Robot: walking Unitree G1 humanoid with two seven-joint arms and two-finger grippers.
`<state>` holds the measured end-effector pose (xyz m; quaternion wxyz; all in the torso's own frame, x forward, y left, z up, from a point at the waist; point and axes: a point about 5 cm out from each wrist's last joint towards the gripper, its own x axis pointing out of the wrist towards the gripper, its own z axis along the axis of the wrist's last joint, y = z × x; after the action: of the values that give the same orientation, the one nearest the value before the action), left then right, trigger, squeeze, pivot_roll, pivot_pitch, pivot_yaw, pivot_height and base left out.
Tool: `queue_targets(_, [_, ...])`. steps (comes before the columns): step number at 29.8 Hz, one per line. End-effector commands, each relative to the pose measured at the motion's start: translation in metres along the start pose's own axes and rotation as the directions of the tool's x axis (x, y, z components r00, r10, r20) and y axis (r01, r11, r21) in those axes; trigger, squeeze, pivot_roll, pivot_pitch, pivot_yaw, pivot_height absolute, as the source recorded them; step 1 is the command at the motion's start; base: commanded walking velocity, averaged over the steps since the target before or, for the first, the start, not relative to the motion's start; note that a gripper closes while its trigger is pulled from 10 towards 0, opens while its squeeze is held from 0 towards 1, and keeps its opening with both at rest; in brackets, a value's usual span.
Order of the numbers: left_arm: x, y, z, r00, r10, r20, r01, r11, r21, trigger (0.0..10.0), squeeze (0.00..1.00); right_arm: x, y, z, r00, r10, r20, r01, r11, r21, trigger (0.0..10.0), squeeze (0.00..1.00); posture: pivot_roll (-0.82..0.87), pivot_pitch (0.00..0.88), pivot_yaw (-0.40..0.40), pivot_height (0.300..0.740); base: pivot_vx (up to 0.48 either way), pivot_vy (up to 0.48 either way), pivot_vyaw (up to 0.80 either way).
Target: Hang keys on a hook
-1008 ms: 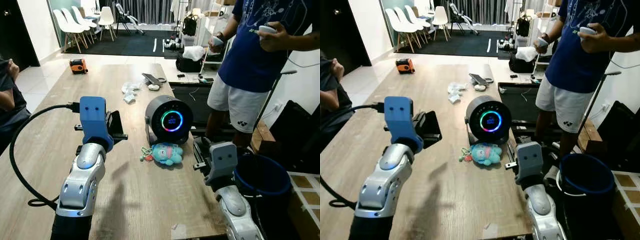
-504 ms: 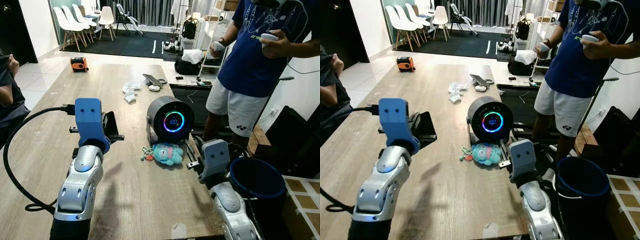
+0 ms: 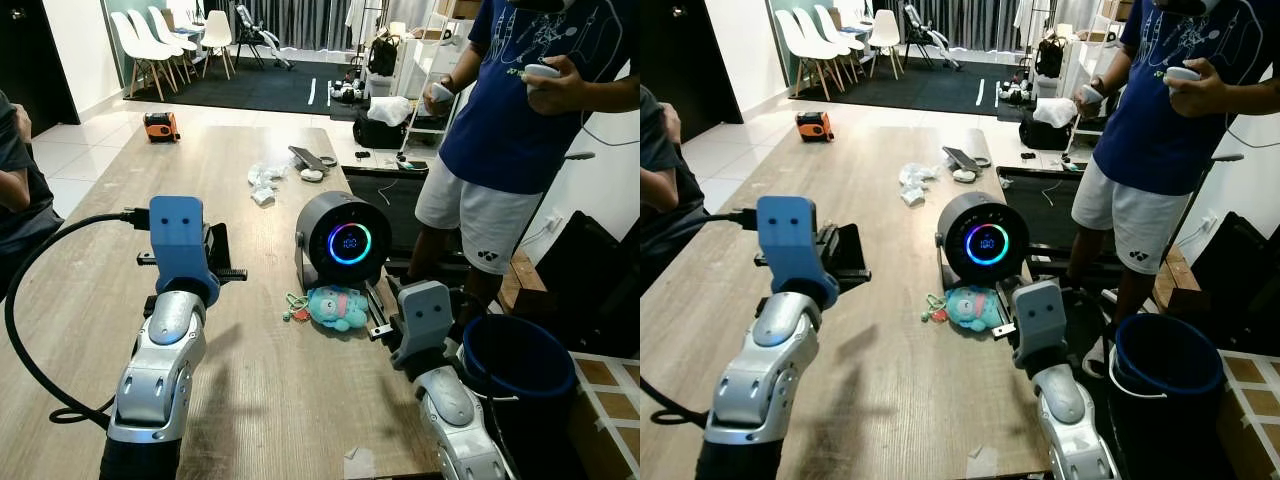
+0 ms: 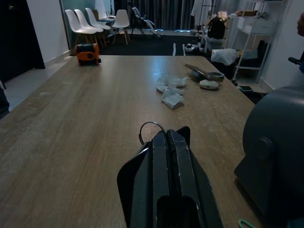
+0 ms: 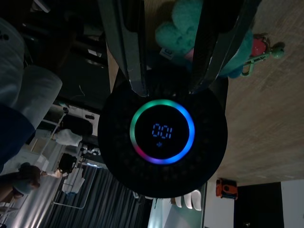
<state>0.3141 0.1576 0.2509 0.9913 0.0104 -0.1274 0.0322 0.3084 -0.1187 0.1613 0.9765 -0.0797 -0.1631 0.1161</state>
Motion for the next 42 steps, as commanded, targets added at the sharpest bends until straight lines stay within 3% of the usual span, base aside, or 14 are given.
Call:
queue_targets(1, [-0.0025, 0.0006, -0.0008, 1.0, 0.0, 0.001, 0.0, 1.0, 0.02, 10.0, 0.0, -0.0007, 0.0022, -0.0023, 1.0, 0.003, -0.005, -0.003, 1.0, -0.004, 10.0, 0.0, 0.07, 0.118, -0.018, 0.74, 0.0, 0.0, 0.0])
queue_targets(42, [-0.0002, 0.0018, 0.0014, 1.0, -0.006, 0.01, 0.005, 0.999, 0.048, 10.0, 0.0, 0.0004, 0.0034, -0.0066, 1.0, -0.01, -0.011, 0.01, 1.0, -0.012, 10.0, 0.0, 0.08, 0.115, -0.006, 0.74, -0.319, 0.0, 0.0])
